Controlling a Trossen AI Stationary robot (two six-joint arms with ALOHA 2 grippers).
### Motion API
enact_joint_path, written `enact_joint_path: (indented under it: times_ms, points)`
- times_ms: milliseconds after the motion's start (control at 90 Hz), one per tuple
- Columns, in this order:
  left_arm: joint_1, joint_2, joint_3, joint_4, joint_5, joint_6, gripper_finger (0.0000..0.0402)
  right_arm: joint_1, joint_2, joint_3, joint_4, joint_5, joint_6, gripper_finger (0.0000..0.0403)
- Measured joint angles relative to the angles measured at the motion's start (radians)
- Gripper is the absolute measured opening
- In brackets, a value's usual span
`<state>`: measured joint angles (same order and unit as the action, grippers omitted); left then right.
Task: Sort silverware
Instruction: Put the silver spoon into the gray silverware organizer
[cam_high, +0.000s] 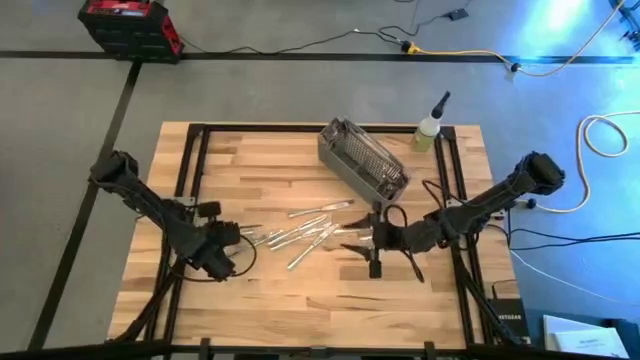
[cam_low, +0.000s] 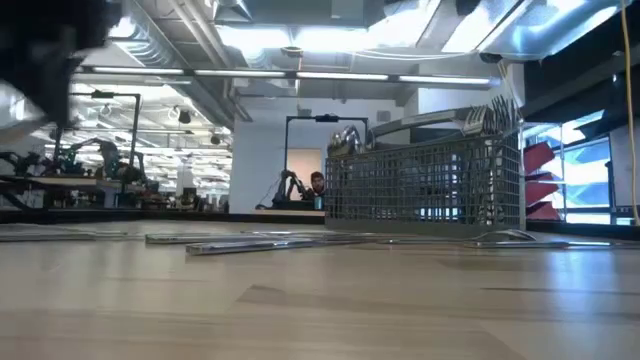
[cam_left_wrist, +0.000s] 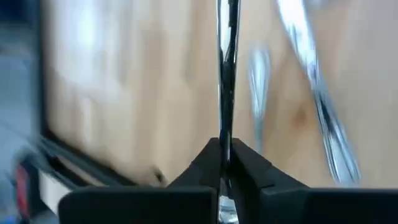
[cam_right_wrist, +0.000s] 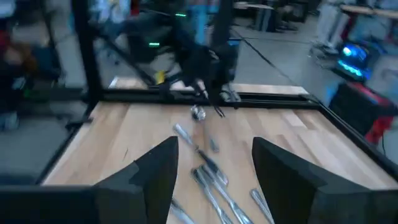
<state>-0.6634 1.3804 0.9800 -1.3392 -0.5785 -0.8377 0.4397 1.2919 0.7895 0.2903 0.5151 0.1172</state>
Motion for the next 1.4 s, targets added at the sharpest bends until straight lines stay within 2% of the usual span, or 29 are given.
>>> enact_joint_path:
  times_ms: [111,256,500,589,689,833,1056,1400]
  points:
    - [0.004,0.0,0.064,0.058,-0.216,0.12,0.0001,-0.066,0.0,-0.001,0.006,-0.049,0.087,0.019]
    - [0.005,0.003,0.074,0.236,-0.469,0.41,0.0,-0.131,0.008,-0.056,0.068,-0.233,0.107,0.019]
    - [0.036,0.117,0.073,0.672,-0.754,0.971,0.0,-0.173,0.082,-0.198,0.562,-0.5,0.199,0.019]
    - [0.047,0.176,0.073,0.763,-0.823,1.134,0.0,-0.183,0.137,-0.204,0.663,-0.581,0.241,0.019]
    - [0.056,0.232,0.073,0.801,-0.874,1.26,0.0,-0.195,0.207,-0.202,0.743,-0.597,0.298,0.019]
    - [0.056,0.283,0.073,0.805,-0.886,1.443,0.0,-0.234,0.298,-0.202,0.814,-0.597,0.395,0.019]
    - [0.042,0.297,0.073,0.809,-0.905,1.729,0.0,-0.3,0.395,-0.167,0.806,-0.586,0.52,0.019]
    - [0.05,0.297,0.087,0.87,-0.925,1.788,0.0,-0.318,0.533,0.02,0.743,-0.779,0.487,0.019]
